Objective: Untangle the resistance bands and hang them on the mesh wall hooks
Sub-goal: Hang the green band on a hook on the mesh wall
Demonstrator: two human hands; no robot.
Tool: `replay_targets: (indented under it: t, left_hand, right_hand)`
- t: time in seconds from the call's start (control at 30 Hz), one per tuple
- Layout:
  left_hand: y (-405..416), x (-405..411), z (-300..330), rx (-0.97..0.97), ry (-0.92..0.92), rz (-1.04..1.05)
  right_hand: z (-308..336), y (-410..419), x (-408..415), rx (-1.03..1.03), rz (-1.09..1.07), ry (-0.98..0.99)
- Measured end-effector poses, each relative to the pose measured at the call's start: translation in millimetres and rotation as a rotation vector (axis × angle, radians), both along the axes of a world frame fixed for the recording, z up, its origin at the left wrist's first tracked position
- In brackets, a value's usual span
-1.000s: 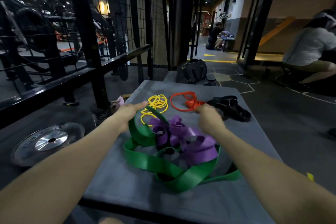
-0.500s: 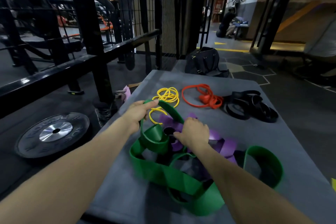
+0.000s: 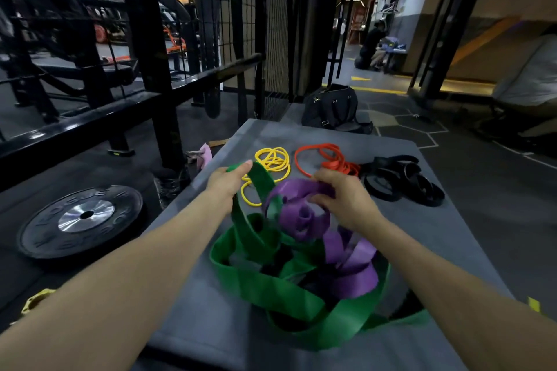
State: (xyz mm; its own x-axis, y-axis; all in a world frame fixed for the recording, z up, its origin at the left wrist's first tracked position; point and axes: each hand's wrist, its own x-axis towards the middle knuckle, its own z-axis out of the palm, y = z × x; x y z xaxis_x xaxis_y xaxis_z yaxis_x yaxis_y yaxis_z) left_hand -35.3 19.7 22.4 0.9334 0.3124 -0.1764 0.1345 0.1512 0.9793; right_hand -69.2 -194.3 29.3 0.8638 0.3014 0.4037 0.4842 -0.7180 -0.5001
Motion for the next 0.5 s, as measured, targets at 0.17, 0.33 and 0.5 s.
replay_targets:
  t: [0.17,0.33,0.5]
  left_hand:
    - [3.2,-3.4,-1.0,0.072,0.075,0.121]
    - [14.9,-22.1,-2.6,0.230,0.171,0.187]
    - [36.0,-35.0,-6.5,0.300,0.218,0.218]
  right_hand:
    - [20.9,-23.9,-6.9,0.423,-0.168,-0.029]
    - [22.8,-37.9,-2.0,0.625,-0.273,-0.005]
    - [6.0,-53.3,-1.2,0.616,-0.432,0.073]
